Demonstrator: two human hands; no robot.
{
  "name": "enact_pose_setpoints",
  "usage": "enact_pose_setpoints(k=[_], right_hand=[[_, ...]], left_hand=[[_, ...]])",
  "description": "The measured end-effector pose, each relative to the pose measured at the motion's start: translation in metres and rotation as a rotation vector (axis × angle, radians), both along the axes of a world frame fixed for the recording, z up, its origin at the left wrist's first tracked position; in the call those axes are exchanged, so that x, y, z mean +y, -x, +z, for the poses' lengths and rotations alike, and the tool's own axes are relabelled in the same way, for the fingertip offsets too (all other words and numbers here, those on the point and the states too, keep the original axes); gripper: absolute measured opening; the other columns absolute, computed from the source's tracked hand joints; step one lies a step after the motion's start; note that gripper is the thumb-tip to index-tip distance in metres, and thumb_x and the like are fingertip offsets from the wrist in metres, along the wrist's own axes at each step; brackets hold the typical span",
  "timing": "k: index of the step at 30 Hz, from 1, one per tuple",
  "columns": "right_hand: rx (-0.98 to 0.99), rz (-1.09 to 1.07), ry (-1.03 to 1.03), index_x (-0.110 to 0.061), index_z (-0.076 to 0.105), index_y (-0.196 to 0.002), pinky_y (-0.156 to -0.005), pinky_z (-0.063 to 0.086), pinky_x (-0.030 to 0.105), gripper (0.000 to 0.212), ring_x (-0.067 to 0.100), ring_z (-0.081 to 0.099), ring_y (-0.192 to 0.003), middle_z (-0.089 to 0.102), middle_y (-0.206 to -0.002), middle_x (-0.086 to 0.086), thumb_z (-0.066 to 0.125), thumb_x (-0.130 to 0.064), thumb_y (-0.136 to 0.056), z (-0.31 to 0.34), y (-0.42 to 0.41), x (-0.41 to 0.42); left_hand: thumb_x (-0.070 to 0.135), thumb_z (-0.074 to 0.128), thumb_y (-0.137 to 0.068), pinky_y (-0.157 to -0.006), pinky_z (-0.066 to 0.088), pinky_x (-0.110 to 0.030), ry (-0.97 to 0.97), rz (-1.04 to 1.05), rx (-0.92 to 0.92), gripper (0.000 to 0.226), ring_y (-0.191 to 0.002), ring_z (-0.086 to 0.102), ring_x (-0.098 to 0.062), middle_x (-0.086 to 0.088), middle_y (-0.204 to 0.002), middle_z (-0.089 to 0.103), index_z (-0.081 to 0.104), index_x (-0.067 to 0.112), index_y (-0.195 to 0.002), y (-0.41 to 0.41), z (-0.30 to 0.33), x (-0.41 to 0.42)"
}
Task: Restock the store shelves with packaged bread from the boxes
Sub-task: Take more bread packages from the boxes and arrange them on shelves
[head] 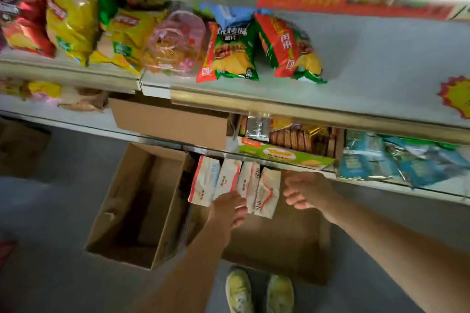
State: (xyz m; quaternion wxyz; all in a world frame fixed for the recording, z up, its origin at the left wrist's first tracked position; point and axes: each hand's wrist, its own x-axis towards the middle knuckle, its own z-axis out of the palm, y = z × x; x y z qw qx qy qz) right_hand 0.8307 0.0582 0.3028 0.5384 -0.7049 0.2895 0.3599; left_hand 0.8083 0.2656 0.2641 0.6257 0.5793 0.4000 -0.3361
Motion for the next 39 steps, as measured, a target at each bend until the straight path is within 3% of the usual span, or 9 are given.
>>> enact_pose_setpoints(k=[3,7,11,14,19,23,26,34,39], right_hand=[[0.056,-0.041,0.063,0.002,0.062,-0.113,-0.067,0.052,0.028,0.021,0.032,0.069,-0.078,0.068,-0.084,0.015,0.049,-0.011,-0.101,-0.064,0.013,-0.003],[0.138,-0.070,0.095,-0.007,0.063,-0.104,-0.070,0.054,0.030,0.015,0.025,0.066,-0.076,0.069,-0.093,0.016,0.051,-0.016,-0.101,-0.138,0.026,0.003],[0.166,-0.129,0.109,-0.012,0.060,-0.099,-0.075,0.058,0.034,0.011,0.021,0.069,-0.078,0.067,-0.085,0.009,0.050,-0.017,-0.101,-0.206,0.027,0.017],[0.153,-0.149,0.159,-0.007,0.060,-0.106,-0.085,0.056,0.049,0.015,0.023,0.066,-0.077,0.065,-0.090,0.012,0.054,-0.018,-0.099,-0.256,0.018,0.030],[0.063,-0.094,0.234,-0.008,0.048,-0.130,-0.065,0.054,0.028,0.037,0.019,0.058,-0.088,0.059,-0.115,0.009,0.057,-0.020,-0.096,-0.321,-0.001,0.033],[0.110,-0.061,0.237,-0.012,0.052,-0.087,-0.043,0.045,0.016,0.013,0.009,0.056,-0.058,0.057,-0.082,0.002,0.058,-0.019,-0.097,-0.353,-0.012,0.035],[0.123,-0.031,0.237,-0.006,0.057,-0.090,-0.033,0.037,0.012,0.011,0.010,0.054,-0.050,0.061,-0.085,0.010,0.058,-0.014,-0.097,-0.364,-0.016,0.038],[0.116,-0.018,0.162,-0.004,0.056,-0.118,-0.046,0.049,0.013,0.022,0.024,0.064,-0.098,0.063,-0.108,0.013,0.052,-0.004,-0.096,-0.318,-0.018,0.039],[0.114,-0.032,0.185,-0.004,0.058,-0.094,-0.035,0.034,0.012,0.006,0.009,0.052,-0.049,0.058,-0.073,0.008,0.054,-0.009,-0.093,-0.270,-0.013,0.031]], left_hand=[[0.010,0.049,-0.103,-0.058,0.047,-0.020,-0.001,-0.155,0.053,0.012,-0.060,0.059,-0.006,-0.011,-0.099,0.068,0.061,0.010,-0.103,0.004,-0.067,-0.010],[0.016,0.053,-0.101,-0.085,0.057,-0.032,-0.049,-0.213,0.081,0.015,-0.077,0.064,-0.013,-0.009,-0.101,0.069,0.063,0.010,-0.111,0.008,-0.142,-0.022],[0.009,0.058,-0.097,-0.069,0.052,-0.026,-0.167,-0.313,0.030,0.018,-0.087,0.062,-0.017,-0.012,-0.112,0.068,0.061,0.008,-0.115,0.005,-0.204,-0.030],[0.013,0.066,-0.092,-0.083,0.058,-0.028,-0.271,-0.448,-0.047,0.035,-0.105,0.066,-0.022,-0.009,-0.125,0.066,0.057,0.014,-0.126,0.009,-0.242,-0.038],[0.024,0.071,-0.089,-0.089,0.047,-0.023,-0.385,-0.682,-0.188,0.051,-0.120,0.060,-0.022,-0.004,-0.132,0.063,0.052,0.014,-0.135,0.010,-0.283,-0.050],[0.031,0.064,-0.095,-0.097,0.048,-0.032,-0.545,-0.790,-0.234,0.039,-0.118,0.061,-0.023,-0.003,-0.130,0.064,0.058,0.016,-0.130,0.011,-0.304,-0.061],[0.035,0.052,-0.101,-0.088,0.050,-0.032,-0.634,-0.732,-0.225,0.031,-0.114,0.062,-0.024,-0.004,-0.126,0.066,0.065,0.021,-0.125,0.015,-0.309,-0.057],[0.037,0.048,-0.102,-0.087,0.054,-0.037,-0.647,-0.757,-0.307,0.029,-0.111,0.062,-0.026,-0.003,-0.122,0.067,0.067,0.023,-0.118,0.026,-0.270,-0.048],[0.036,0.048,-0.103,-0.083,0.056,-0.036,-0.575,-0.778,-0.427,0.029,-0.107,0.064,-0.025,-0.005,-0.117,0.068,0.067,0.018,-0.115,0.024,-0.220,-0.042]])
